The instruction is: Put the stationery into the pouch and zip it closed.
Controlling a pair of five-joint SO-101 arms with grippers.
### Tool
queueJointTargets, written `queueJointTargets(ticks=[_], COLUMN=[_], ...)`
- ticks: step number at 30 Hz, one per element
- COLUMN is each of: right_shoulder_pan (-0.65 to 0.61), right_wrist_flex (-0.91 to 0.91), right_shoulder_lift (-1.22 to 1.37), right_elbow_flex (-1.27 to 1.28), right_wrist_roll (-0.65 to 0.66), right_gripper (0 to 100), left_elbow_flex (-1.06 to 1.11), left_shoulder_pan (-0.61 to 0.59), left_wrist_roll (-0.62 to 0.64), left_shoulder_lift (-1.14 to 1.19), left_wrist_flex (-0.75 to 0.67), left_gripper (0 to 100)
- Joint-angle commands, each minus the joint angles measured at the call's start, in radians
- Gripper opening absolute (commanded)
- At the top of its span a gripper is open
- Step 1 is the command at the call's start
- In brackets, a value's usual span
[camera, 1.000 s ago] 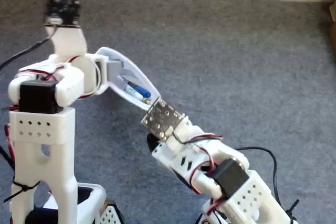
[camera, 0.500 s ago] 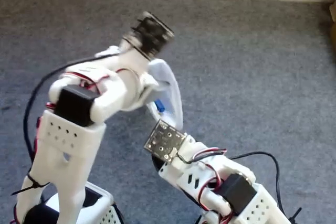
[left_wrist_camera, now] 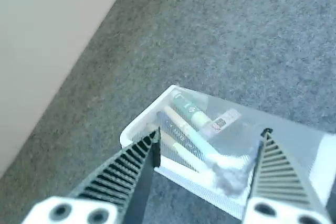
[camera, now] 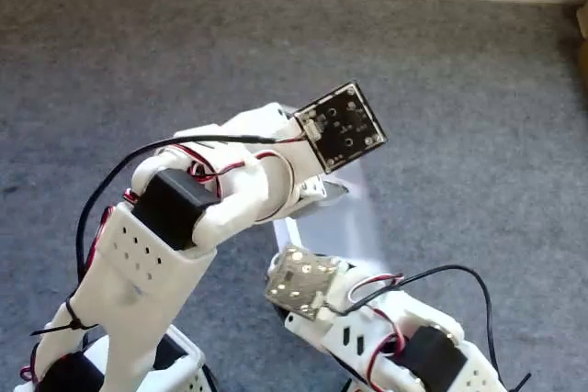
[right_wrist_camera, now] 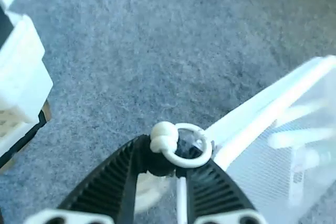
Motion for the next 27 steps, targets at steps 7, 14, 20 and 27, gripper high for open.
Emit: queueJointTargets(ticks=[7,14,20,27], right_shoulder_pan=[0.145,0.269,0.338,0.34], right_wrist_flex=[0.004,0.007,0.064,0.154], right_shoulder_lift=[-0.01,-0.01,-0.01,-0.01], right_elbow_flex=[-0.018,-0.113,-0.171,-0.262], right_wrist_roll=[0.008,0.003,0.008,0.009], right_gripper=[0.5,0.5,0.5,0.5], left_elbow_flex=[-0.139,-0.14,-0.128,-0.038], left_shoulder_pan=[-0.156,-0.231,-0.228,-0.205], left_wrist_roll=[-0.005,-0.054,-0.181,-0.347], left_shoulder_lift=[-0.007,-0.007,-0.007,-0.007], left_wrist_flex=[-0.003,0.106,0.227,0.259], left_gripper=[28,28,28,28])
